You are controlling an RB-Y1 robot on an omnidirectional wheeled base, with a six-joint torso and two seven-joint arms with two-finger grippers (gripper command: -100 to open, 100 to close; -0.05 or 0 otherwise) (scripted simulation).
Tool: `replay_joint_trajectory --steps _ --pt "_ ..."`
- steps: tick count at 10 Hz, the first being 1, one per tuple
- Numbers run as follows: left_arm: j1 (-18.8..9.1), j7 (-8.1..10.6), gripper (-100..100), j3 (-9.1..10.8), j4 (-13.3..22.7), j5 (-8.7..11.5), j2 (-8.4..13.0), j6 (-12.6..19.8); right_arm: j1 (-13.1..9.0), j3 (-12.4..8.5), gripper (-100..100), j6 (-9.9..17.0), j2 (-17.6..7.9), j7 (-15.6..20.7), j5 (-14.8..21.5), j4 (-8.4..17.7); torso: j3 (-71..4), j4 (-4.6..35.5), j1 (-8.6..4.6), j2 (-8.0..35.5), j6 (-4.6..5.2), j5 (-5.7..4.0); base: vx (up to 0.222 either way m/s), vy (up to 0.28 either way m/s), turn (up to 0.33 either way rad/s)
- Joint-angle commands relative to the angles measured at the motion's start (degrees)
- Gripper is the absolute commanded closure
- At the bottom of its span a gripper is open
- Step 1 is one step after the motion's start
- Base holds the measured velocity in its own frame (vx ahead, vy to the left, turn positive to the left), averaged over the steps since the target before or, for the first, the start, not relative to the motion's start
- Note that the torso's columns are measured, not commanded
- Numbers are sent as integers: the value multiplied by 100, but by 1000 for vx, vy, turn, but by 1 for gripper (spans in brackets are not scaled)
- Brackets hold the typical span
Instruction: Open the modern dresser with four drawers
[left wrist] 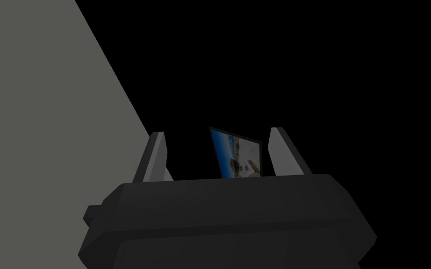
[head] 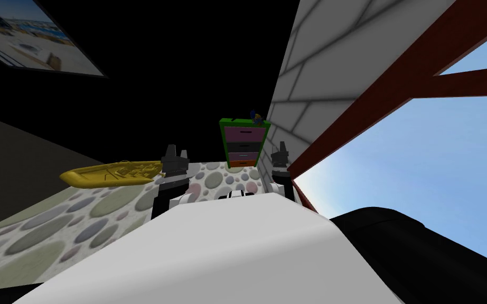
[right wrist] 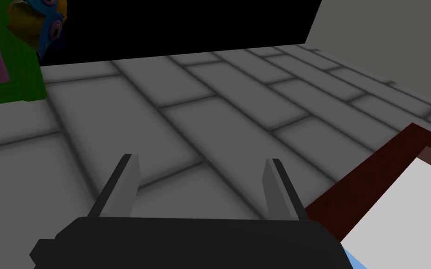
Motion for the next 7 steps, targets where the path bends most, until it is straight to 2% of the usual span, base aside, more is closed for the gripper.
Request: replay_joint_trajectory --steps 1,4,7 --pt "1 0 0 0 2 0 0 1 -6 -21 -100 41 -289 145 152 26 -397 188 3 189 0 1 35 28 -19" --pt "2 0 0 0 3 0 -1 1 -16 -75 -100 136 -644 484 517 71 -544 263 7 254 0 2 65 45 -30" --pt "2 0 0 0 3 0 -1 1 -24 -163 -100 269 -946 960 1032 120 -538 268 1 267 0 0 90 62 -50"
